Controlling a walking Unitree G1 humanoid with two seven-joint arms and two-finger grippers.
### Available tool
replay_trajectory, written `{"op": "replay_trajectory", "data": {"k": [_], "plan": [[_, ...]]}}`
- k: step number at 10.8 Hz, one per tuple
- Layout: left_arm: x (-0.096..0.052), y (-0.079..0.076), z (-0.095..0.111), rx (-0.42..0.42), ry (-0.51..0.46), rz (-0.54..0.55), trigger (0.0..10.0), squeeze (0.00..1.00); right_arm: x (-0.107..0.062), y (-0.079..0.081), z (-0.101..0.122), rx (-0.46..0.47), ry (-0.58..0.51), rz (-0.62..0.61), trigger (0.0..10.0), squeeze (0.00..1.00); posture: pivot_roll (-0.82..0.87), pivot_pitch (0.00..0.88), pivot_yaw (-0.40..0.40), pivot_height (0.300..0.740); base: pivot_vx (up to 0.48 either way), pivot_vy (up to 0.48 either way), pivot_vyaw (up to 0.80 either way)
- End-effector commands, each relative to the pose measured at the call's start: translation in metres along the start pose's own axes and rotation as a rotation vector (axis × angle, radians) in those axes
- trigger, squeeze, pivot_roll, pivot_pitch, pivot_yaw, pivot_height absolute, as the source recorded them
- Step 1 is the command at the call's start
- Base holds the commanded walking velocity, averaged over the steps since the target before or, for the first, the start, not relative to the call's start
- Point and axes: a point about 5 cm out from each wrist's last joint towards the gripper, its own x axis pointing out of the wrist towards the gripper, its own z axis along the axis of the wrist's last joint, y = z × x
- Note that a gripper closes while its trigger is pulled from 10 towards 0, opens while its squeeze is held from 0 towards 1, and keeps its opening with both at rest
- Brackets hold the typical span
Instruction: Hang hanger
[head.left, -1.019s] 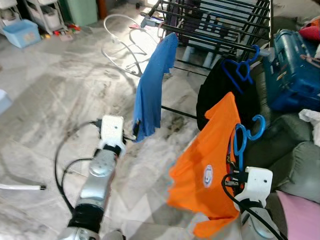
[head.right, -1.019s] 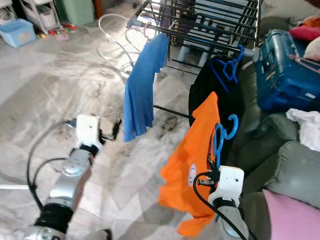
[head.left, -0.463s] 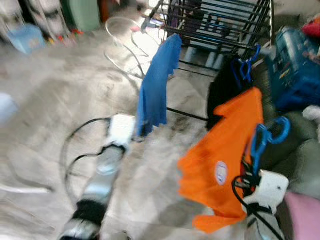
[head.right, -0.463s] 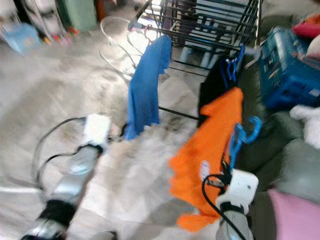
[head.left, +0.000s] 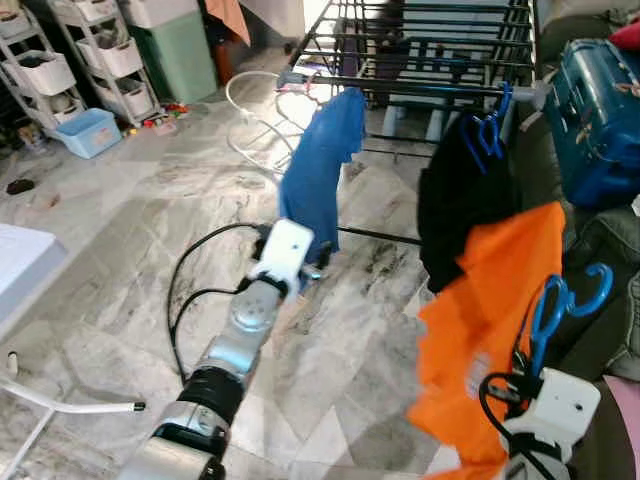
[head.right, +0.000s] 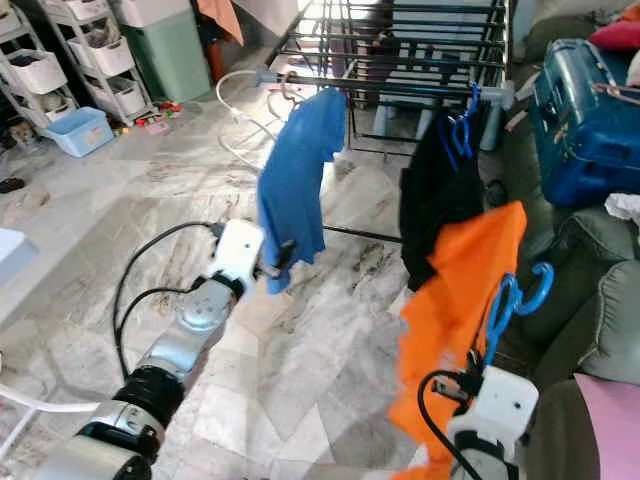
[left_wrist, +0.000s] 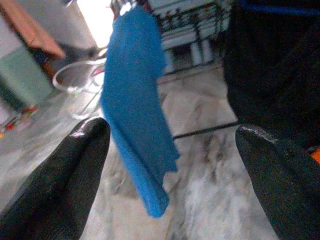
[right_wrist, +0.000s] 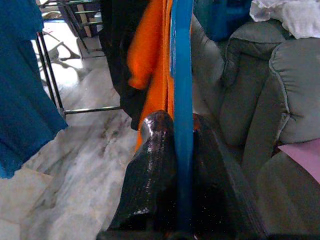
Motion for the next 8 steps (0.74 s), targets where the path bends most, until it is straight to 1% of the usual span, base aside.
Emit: {"op": "replay_trajectory", "data": {"k": [1,2,3,4,5,6,7,8], "plan": [[-0.004,0.014,-0.009,-0.01,0.043,0.039,10.0,0.0,0.0,0.005,0.015,0.011,-0.075,0.017,10.0,0.0,-0.04,0.037,0.07,0.74,0.0,0.0,0.0],[-0.011,0.021,-0.021,-0.045,0.078,0.036,10.0,0.0,-0.001,0.001,0.015,0.007,-0.077,0.016,10.0,0.0,-0.05,0.031,0.061,0.74,0.0,0.0,0.0],[-0.026,0.034,-0.031,-0.037,0.077,0.022,10.0,0.0,-0.004,0.001,0.022,0.014,-0.092,0.025,10.0,0.0,-0.04,0.041,0.042,0.74,0.0,0.0,0.0],[-0.041,0.042,-0.038,0.0,0.057,0.018,10.0,0.0,-0.003,0.003,0.024,-0.024,-0.091,0.062,10.0,0.0,-0.04,0.055,0.028,0.74,0.0,0.0,0.0],[-0.046,0.038,-0.035,0.021,0.006,-0.009,10.0,0.0,-0.002,0.004,0.025,-0.043,-0.095,0.079,10.0,0.0,-0.03,0.06,0.015,0.74,0.0,0.0,0.0],[-0.043,0.021,-0.03,0.05,-0.087,-0.064,10.0,0.0,0.0,0.012,0.035,-0.028,-0.122,0.115,10.0,0.0,-0.04,0.065,0.004,0.74,0.0,0.0,0.0],[-0.038,0.011,-0.03,0.011,-0.074,-0.067,10.0,0.0,0.002,0.01,0.034,-0.036,-0.108,0.123,10.0,0.0,-0.05,0.069,-0.002,0.74,0.0,0.0,0.0],[-0.035,0.0,-0.032,0.0,-0.062,-0.088,10.0,0.0,0.002,0.011,0.031,-0.043,-0.089,0.14,10.0,0.0,-0.06,0.073,-0.004,0.74,0.0,0.0,0.0]]}}
